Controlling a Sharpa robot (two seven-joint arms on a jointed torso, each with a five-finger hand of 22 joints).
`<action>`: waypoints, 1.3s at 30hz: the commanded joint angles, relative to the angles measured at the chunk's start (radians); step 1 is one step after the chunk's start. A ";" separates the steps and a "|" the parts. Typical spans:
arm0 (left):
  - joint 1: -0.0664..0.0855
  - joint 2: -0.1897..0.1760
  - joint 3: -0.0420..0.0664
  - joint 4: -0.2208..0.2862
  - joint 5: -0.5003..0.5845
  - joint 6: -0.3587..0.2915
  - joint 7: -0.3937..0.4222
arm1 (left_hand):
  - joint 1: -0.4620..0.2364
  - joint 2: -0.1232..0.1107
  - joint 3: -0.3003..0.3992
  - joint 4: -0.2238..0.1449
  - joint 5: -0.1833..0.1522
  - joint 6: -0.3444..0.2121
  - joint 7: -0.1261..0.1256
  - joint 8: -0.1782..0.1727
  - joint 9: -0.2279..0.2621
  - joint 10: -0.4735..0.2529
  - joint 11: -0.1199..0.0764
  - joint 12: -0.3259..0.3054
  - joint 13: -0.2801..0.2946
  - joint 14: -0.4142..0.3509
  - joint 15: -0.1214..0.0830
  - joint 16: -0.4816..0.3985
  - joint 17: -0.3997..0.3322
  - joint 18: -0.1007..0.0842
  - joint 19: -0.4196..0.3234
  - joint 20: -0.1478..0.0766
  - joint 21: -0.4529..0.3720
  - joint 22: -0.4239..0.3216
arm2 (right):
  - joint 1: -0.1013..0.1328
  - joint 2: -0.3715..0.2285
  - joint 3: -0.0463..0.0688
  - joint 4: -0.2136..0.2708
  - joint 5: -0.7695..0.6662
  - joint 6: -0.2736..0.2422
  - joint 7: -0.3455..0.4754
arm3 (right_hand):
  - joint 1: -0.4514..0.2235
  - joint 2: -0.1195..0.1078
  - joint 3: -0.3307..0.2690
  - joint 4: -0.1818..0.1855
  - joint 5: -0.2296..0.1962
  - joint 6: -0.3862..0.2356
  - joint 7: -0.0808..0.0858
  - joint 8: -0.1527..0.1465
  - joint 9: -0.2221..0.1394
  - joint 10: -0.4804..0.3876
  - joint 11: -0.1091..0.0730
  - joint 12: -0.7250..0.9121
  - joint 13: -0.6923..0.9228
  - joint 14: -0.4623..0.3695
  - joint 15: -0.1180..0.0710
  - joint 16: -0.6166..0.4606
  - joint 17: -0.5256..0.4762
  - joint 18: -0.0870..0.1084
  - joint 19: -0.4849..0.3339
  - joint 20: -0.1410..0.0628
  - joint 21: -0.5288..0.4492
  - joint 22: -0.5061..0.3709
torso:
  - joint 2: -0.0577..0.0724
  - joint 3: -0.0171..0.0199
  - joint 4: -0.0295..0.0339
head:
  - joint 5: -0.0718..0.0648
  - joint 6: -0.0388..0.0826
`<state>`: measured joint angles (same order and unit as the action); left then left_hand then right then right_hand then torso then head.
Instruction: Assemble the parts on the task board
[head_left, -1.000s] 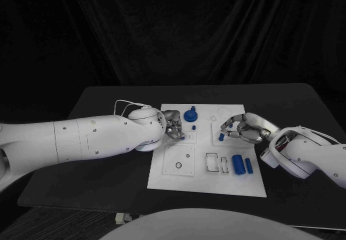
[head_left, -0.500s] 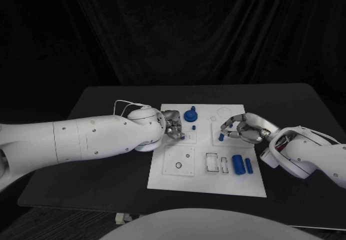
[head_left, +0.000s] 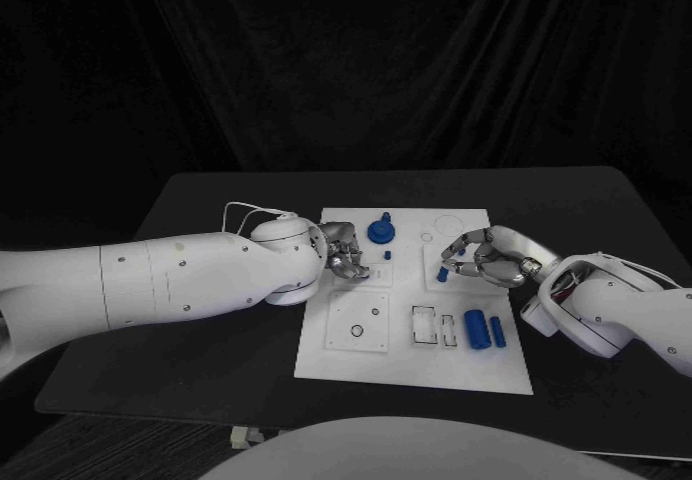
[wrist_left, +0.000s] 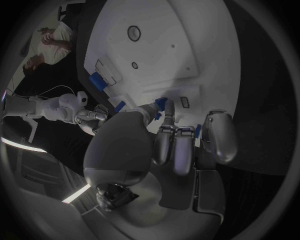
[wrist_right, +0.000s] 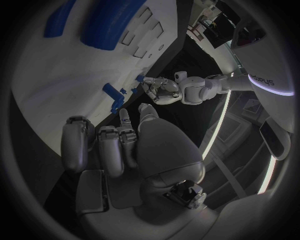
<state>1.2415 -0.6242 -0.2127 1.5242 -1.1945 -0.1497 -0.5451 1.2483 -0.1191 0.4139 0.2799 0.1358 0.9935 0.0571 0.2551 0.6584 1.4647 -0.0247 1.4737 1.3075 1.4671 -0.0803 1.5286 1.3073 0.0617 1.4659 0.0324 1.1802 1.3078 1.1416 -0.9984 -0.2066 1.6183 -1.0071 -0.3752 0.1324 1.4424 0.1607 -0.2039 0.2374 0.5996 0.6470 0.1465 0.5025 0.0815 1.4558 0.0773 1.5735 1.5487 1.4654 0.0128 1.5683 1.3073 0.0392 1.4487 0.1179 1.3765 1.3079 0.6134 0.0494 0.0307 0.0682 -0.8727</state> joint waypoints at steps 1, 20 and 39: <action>-0.002 -0.004 0.001 0.010 0.000 -0.027 0.003 | -0.013 0.003 -0.010 0.004 0.009 0.001 0.003 -0.004 -0.002 0.042 0.007 0.001 0.183 0.086 0.007 -0.006 0.225 0.007 0.009 0.005 -0.004 0.172 | -0.003 -0.003 0.001 0.003 -0.002 0.002 -0.009 | 0.010 -0.002 0.007 0.001 0.007 0.001 0.007 -0.005 -0.002 0.115 -0.005 -0.003 0.022 0.105 -0.005 0.003 0.263 0.016 -0.006 -0.002 -0.003 0.189 | 0.000 -0.0001 0.0006 | -0.001 0.000; 0.026 -0.022 0.001 0.036 0.000 -0.003 -0.006 | -0.144 0.034 -0.066 0.014 0.035 0.048 -0.010 0.020 0.006 0.053 -0.002 0.018 0.196 0.093 0.002 0.015 0.241 0.004 0.015 0.001 0.017 0.176 | 0.002 -0.046 0.001 0.058 -0.024 -0.087 0.046 | 0.006 -0.008 0.009 0.006 0.008 0.015 0.007 0.000 0.000 0.115 -0.003 -0.003 0.022 0.105 -0.004 0.003 0.263 0.013 0.003 -0.001 0.009 0.194 | -0.002 -0.0002 -0.0011 | -0.004 0.000; 0.133 0.083 0.002 -0.100 0.167 0.326 -0.149 | -0.080 0.012 -0.085 -0.008 0.030 0.031 -0.002 -0.044 -0.023 0.106 0.000 0.097 0.263 0.104 -0.001 0.042 0.264 -0.006 0.035 -0.006 0.080 0.188 | 0.057 -0.047 0.001 0.091 -0.049 -0.092 0.036 | -0.006 -0.014 0.011 0.023 0.004 0.026 0.006 0.002 0.000 0.115 -0.002 -0.003 0.022 0.105 -0.003 0.003 0.263 0.009 0.011 0.000 0.021 0.198 | -0.001 -0.0012 -0.0009 | -0.011 0.000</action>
<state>1.3716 -0.5441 -0.2112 1.4263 -1.0850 0.0803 -0.6485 1.1561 -0.1069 0.3316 0.2727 0.1677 1.0309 0.0518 0.2146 0.6379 1.4668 -0.0336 1.5674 1.3075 1.4653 -0.0859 1.5682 1.3073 0.0614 1.4657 0.0246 1.2661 1.3078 1.1961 -1.0463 -0.2061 1.7091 -1.0411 -0.4605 0.1712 1.4379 0.1511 -0.1943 0.2553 0.6035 0.6650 0.1501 0.5025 0.0809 1.4558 0.0773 1.5772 1.5457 1.4666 0.0185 1.5682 1.3073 0.0393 1.4560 0.1179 1.3939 1.3075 0.6111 0.0484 0.0290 0.0601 -0.8727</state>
